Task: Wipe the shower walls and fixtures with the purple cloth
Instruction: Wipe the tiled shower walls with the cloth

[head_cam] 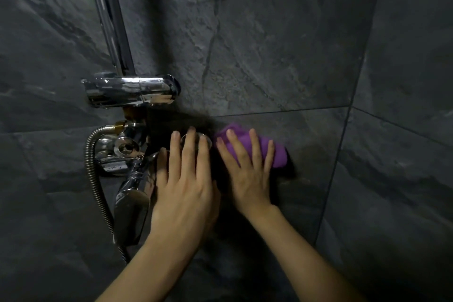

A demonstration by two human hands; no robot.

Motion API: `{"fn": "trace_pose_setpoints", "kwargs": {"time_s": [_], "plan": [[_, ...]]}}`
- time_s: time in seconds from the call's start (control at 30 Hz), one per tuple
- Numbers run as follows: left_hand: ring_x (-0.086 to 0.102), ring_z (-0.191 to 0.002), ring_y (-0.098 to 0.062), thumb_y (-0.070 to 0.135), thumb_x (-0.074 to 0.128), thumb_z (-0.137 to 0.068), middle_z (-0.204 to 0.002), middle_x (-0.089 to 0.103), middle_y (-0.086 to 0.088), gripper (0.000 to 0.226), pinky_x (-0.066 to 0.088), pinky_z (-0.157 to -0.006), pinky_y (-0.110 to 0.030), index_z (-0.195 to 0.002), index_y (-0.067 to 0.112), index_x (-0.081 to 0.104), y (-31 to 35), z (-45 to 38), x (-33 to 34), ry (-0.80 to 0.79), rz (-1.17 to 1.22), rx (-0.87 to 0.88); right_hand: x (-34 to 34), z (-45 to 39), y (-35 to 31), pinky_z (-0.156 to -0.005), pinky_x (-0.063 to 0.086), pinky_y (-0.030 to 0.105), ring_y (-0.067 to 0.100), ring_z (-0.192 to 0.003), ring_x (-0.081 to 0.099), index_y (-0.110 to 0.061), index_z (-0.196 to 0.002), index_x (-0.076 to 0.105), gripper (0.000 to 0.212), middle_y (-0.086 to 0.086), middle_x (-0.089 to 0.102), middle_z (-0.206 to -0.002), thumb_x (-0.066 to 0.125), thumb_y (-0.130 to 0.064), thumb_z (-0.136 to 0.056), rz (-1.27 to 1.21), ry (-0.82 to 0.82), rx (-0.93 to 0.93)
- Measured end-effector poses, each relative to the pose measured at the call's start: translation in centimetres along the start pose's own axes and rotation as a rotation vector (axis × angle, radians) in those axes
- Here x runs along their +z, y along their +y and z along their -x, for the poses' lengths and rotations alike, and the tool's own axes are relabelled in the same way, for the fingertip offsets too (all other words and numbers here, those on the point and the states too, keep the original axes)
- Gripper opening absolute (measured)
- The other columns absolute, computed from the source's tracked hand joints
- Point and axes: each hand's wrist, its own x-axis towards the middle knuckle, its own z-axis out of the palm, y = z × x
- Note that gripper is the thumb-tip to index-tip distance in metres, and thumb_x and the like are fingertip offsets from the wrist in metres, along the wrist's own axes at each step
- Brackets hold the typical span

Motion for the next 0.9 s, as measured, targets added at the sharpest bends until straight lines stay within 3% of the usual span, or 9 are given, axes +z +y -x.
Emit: {"fn": "trace_pose_setpoints", "kwargs": {"time_s": [0.1,0.17,0.3,0.4,0.53,0.6,0.77,0.9], "plan": [[0.022,-0.147,-0.041,0.034,0.049,-0.08,-0.155,0.034,-0.02,0.076,0.028,-0.113,-0.058,-0.148,0.002,0.036,0.0,-0.1,0.0,-0.012,-0.009,0.008,1.0,4.8,1.3,-0.116,0.003,0.063,0.032,-0.151,-0.002,-0.035,-0.151,0.025,0.082,-0.006,0.002,-0.164,0.07,-0.041,-0.083,0.06,-0.087,-0.139],[0.022,-0.147,-0.042,0.037,0.043,-0.081,-0.155,0.034,-0.019,0.076,0.027,-0.113,-0.058,-0.148,0.002,0.035,0.0,0.0,-0.1,-0.012,-0.009,0.02,0.9,6.5,3.8,-0.116,0.007,0.063,0.032,-0.151,0.001,-0.035,-0.149,0.029,0.079,-0.005,0.008,-0.162,0.07,-0.03,-0.082,0.095,-0.102,-0.137],[0.016,-0.148,-0.043,0.04,0.039,-0.082,-0.158,0.027,-0.02,0.078,0.025,-0.115,-0.059,-0.15,0.002,0.031,-0.2,0.2,-0.4,-0.034,-0.005,0.036,-0.8,3.2,8.1,-0.115,0.017,0.064,0.038,-0.145,0.021,-0.031,-0.148,0.033,0.062,0.001,0.024,-0.158,0.06,-0.033,-0.092,0.078,-0.002,0.104],[0.014,-0.149,-0.043,0.04,0.043,-0.084,-0.16,0.023,-0.02,0.079,0.025,-0.114,-0.06,-0.151,0.001,0.028,-0.2,0.1,-0.6,-0.048,-0.005,0.04,-1.2,1.5,9.8,-0.117,0.013,0.06,0.039,-0.145,0.021,-0.028,-0.148,0.033,0.051,0.006,0.029,-0.156,0.044,-0.041,-0.1,0.039,0.04,0.182],[0.02,-0.146,-0.046,0.033,0.05,-0.083,-0.157,0.028,-0.023,0.079,0.033,-0.109,-0.061,-0.151,-0.001,0.028,-0.5,0.3,-0.9,-0.06,-0.013,0.056,0.3,6.2,7.5,-0.113,0.02,0.065,0.042,-0.145,0.021,-0.021,-0.146,0.037,0.054,0.011,0.033,-0.154,0.054,-0.032,-0.096,-0.042,0.074,0.49],[0.024,-0.145,-0.046,0.03,0.053,-0.08,-0.155,0.032,-0.022,0.08,0.034,-0.109,-0.06,-0.15,-0.001,0.029,-0.6,0.4,-0.8,-0.069,-0.021,0.059,1.3,8.8,4.4,-0.11,0.022,0.068,0.044,-0.144,0.021,-0.02,-0.147,0.036,0.057,0.012,0.031,-0.155,0.056,-0.029,-0.094,-0.038,0.034,0.536],[0.02,-0.147,-0.044,0.029,0.056,-0.083,-0.159,0.025,-0.02,0.081,0.03,-0.113,-0.058,-0.152,0.001,0.026,-0.5,0.5,-0.4,-0.091,-0.023,0.062,2.0,8.3,-1.9,-0.115,0.009,0.067,0.037,-0.15,0.0,-0.032,-0.152,0.023,0.067,0.004,0.019,-0.159,0.051,-0.035,-0.091,-0.051,-0.12,0.313],[0.011,-0.149,-0.042,0.025,0.067,-0.084,-0.163,0.014,-0.019,0.085,0.028,-0.112,-0.057,-0.153,0.001,0.022,-0.2,0.8,-0.3,-0.145,-0.016,0.029,2.9,9.1,-3.9,-0.115,-0.004,0.066,0.037,-0.15,-0.008,-0.038,-0.146,0.036,0.067,-0.004,0.006,-0.164,0.049,-0.059,-0.083,-0.03,-0.296,0.01]]}}
